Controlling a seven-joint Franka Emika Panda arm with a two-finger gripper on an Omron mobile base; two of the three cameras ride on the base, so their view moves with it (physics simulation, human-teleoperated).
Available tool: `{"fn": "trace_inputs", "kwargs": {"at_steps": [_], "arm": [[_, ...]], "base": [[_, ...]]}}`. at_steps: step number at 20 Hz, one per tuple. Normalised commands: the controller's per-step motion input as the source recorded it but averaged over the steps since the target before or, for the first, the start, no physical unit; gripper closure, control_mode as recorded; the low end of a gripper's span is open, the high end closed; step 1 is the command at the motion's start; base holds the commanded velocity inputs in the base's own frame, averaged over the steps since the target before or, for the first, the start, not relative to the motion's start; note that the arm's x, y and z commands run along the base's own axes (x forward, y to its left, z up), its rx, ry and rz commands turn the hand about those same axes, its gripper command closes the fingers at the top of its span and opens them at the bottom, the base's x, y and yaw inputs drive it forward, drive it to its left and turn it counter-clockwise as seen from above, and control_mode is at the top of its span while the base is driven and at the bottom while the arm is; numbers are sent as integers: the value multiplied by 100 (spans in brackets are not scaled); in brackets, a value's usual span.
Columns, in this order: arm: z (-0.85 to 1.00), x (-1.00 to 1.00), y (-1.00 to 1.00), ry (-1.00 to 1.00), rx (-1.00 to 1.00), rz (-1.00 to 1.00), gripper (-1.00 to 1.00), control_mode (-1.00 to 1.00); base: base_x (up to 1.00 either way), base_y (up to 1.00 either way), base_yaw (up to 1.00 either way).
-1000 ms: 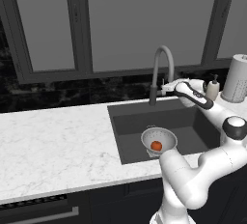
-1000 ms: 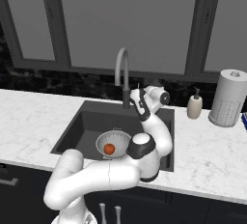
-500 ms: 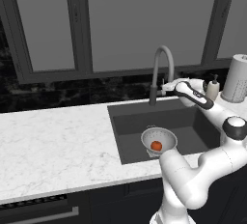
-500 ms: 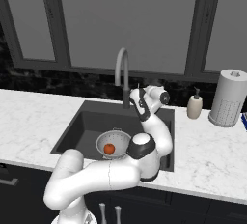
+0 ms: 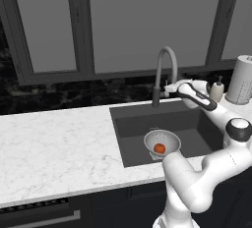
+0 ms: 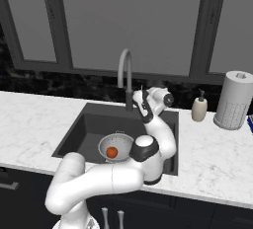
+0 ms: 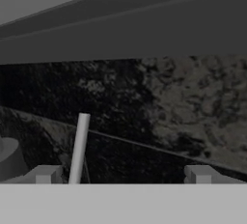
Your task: Put the colander in the sink, put the orange in the colander, and turn on the sink faucet and pour water over the colander.
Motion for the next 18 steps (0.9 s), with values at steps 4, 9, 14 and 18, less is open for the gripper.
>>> {"fn": "trace_inputs", "kwargs": {"at_steps": [4,9,14,18], "arm": [[0,43,-35,3,0,-6,-100,-100],[0,47,-66,8,0,-10,-100,-100],[0,36,-72,9,0,-9,-100,-100],[0,18,-89,9,0,-9,-100,-100]], "base": [[0,0,0],[0,0,0],[0,0,0],[0,0,0]]}}
